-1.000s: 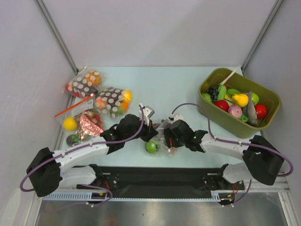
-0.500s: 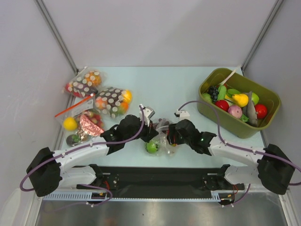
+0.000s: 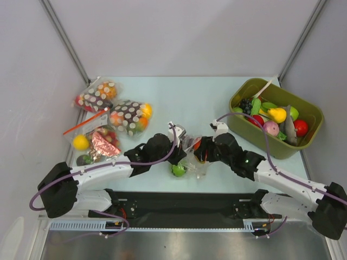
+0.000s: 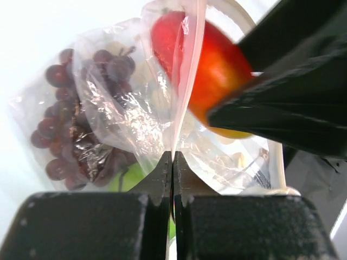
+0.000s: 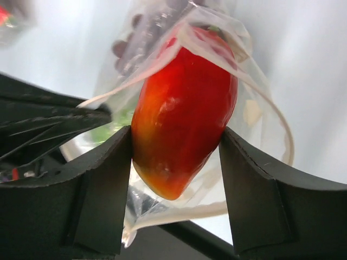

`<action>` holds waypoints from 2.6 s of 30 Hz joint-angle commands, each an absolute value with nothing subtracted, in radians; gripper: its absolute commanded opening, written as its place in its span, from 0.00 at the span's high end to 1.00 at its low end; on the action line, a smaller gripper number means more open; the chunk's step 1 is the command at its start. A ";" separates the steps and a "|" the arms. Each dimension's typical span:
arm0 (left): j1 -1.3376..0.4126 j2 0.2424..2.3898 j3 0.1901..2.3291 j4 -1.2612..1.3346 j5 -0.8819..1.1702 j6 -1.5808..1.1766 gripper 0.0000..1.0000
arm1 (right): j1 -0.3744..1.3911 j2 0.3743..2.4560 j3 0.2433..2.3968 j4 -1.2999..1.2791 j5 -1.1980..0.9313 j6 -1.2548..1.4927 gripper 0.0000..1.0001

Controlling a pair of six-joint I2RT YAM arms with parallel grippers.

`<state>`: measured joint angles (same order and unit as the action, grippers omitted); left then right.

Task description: Open the zip-top bag and remove the fake food

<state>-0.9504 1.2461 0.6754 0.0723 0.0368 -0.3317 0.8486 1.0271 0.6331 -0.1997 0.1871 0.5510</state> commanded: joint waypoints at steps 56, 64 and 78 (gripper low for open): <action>-0.808 1.206 0.713 0.017 -0.009 -0.336 1.00 | -0.657 1.146 1.058 -0.382 -0.347 0.209 0.74; -0.808 1.197 0.721 0.008 -0.008 -0.339 1.00 | -0.657 1.167 1.052 -0.382 -0.279 0.212 0.32; -0.808 1.166 0.719 -0.022 -0.011 -0.331 1.00 | -0.597 1.048 1.046 -0.373 -0.301 0.216 0.23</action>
<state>-0.8093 1.2053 0.7143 -0.0257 -0.0200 -0.3393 -0.6376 1.1419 1.0409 -0.4133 -0.2771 0.2241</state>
